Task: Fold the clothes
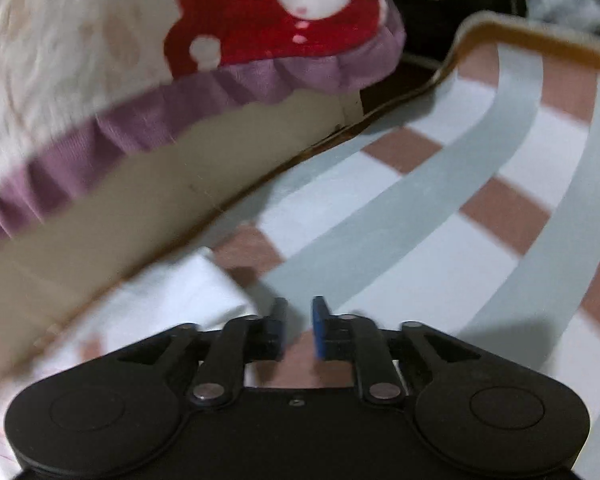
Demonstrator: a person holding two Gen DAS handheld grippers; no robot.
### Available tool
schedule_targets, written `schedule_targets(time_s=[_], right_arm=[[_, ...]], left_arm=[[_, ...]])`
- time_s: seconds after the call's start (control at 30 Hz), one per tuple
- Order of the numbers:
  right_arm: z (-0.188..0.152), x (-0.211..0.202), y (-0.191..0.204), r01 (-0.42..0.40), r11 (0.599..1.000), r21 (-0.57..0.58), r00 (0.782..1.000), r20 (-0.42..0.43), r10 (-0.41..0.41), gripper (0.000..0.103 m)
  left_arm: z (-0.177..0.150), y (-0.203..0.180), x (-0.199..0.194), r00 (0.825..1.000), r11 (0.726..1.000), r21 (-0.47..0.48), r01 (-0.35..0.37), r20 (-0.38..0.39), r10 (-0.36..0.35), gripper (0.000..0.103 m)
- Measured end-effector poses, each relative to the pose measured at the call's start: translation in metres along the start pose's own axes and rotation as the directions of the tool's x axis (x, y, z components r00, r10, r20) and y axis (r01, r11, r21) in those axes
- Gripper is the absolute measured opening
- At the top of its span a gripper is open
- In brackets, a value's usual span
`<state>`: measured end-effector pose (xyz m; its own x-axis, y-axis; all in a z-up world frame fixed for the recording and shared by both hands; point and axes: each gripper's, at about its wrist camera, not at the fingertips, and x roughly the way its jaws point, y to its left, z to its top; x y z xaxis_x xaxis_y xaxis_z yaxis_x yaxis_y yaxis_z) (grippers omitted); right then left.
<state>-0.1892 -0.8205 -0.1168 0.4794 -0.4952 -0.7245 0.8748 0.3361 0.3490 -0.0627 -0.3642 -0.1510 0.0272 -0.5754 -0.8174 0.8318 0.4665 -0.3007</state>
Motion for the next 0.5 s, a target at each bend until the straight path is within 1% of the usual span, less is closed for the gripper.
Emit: schedule_targets(time_s=[0.03,0.07,0.13,0.2,0.23,0.27,0.3,0.33,0.37,0.4,0.43,0.47,0.5], right_arm=[[-0.001,-0.003,0.000,-0.041,0.999,0.032,0.999,-0.003,0.042,0.056],[-0.001,-0.001,0.003,-0.069,0.997,0.037,0.998,-0.010,0.070,0.062],[-0.003,0.005,0.007,-0.108,0.994,0.029,0.993,-0.037,0.109,0.064],[-0.007,0.018,0.014,-0.087,0.996,-0.022,0.994,-0.073,0.085,0.064],[-0.011,0.025,0.018,-0.070,0.996,-0.057,0.994,-0.083,0.065,0.064],[-0.015,0.033,0.022,-0.052,0.994,-0.092,0.995,-0.092,0.044,0.064],[-0.019,0.040,0.026,-0.035,0.991,-0.127,0.995,-0.100,0.023,0.064],[-0.024,0.044,0.034,-0.023,0.980,-0.196,0.997,-0.072,0.009,0.066],[-0.030,0.048,0.043,-0.008,0.964,-0.265,0.999,-0.042,-0.003,0.066],[-0.036,0.052,0.051,0.008,0.943,-0.332,1.000,-0.011,-0.013,0.056],[-0.039,0.054,0.059,0.008,0.922,-0.388,1.000,0.000,-0.009,0.015],[-0.035,0.052,0.061,0.003,0.923,-0.385,0.999,0.040,0.014,0.005],[-0.031,0.049,0.062,-0.003,0.925,-0.380,0.996,0.081,0.037,0.005]], left_arm=[[0.001,-0.001,0.000,1.000,1.000,0.000,0.005,-0.002,-0.005,0.068],[0.002,-0.003,0.001,1.000,1.000,0.000,0.010,-0.003,-0.010,0.069],[0.002,-0.007,0.002,1.000,1.000,0.025,0.009,-0.008,-0.009,0.070],[0.000,-0.013,0.004,1.000,0.998,0.064,-0.009,-0.007,0.010,0.069],[-0.001,-0.015,0.004,1.000,0.996,0.083,-0.028,0.006,0.028,0.067],[-0.003,-0.017,0.005,0.999,0.994,0.101,-0.047,0.019,0.046,0.062],[-0.004,-0.020,0.005,0.997,0.990,0.120,-0.069,0.034,0.065,0.035],[-0.005,-0.021,0.005,0.993,0.983,0.142,-0.113,0.052,0.107,0.016],[-0.004,-0.020,0.004,0.993,0.984,0.140,-0.112,0.054,0.105,0.014],[-0.003,-0.019,0.003,0.993,0.985,0.138,-0.108,0.057,0.101,0.009],[-0.002,-0.016,-0.002,0.996,0.988,0.131,-0.078,0.058,0.071,0.008],[0.000,-0.014,-0.007,0.997,0.991,0.124,-0.047,0.059,0.040,0.007],[0.001,-0.012,-0.013,0.998,0.992,0.128,-0.013,0.063,0.004,0.007]])
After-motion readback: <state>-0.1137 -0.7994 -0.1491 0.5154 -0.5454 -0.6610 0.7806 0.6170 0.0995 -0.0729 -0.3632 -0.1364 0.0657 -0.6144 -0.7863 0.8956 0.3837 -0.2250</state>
